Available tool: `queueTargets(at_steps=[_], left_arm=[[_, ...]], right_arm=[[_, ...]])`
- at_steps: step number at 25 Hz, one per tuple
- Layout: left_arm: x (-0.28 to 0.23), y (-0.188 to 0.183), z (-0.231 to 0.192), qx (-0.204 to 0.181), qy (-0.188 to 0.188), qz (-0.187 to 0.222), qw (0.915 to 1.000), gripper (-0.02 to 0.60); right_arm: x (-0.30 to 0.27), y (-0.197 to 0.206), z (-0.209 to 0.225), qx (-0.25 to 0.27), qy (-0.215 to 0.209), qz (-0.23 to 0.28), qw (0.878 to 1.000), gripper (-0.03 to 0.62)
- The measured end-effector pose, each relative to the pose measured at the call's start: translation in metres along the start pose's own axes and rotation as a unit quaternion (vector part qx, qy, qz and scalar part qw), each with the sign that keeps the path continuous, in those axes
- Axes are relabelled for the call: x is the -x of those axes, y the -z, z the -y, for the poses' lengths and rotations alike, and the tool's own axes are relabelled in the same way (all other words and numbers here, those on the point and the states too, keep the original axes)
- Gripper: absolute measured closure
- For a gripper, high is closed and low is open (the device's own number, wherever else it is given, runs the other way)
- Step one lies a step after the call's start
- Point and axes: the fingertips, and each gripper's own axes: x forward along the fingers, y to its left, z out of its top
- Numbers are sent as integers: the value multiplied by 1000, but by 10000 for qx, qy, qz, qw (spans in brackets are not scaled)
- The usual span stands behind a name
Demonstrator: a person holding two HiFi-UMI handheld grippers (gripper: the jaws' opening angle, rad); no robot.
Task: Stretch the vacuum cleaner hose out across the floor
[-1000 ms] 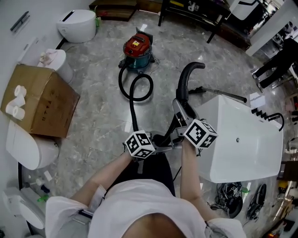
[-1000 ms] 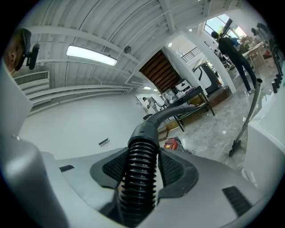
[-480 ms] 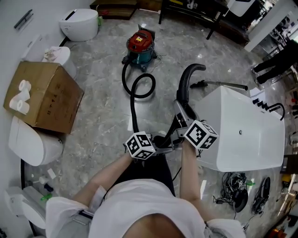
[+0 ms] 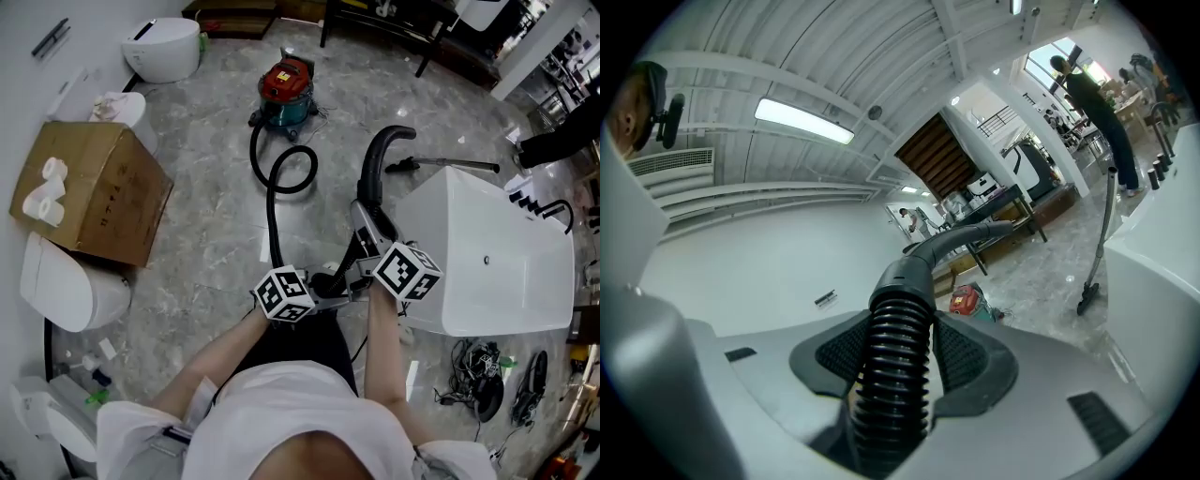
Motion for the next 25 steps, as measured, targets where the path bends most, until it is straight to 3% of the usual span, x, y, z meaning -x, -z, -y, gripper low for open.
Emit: queueTargets(at_steps=[25], left_arm=[[1,48,76,-83,51,19,10000,416]], right_arm=[[72,44,-27,59,24,-92,9999,384]])
